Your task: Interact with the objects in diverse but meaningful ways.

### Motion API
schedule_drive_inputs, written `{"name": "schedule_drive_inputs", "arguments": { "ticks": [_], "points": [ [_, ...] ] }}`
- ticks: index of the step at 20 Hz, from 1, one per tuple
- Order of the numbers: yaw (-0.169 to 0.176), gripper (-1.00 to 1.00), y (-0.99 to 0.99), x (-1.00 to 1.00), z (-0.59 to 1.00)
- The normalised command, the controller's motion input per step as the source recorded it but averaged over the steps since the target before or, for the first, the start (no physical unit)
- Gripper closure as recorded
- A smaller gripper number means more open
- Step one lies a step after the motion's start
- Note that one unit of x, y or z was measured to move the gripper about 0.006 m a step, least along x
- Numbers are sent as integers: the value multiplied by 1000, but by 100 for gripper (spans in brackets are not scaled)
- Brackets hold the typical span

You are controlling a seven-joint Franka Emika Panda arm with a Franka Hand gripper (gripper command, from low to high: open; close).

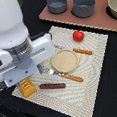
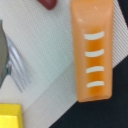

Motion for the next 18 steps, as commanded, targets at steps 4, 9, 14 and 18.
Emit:
{"name": "schedule_drive_inputs", "arguments": {
  "ticks": [4,9,14,18],
  "points": [
    [186,-100,4,413,1],
    [223,-100,-45,198,-9],
    [116,-100,-266,430,297],
    [6,-100,-238,755,352]
  ]
}}
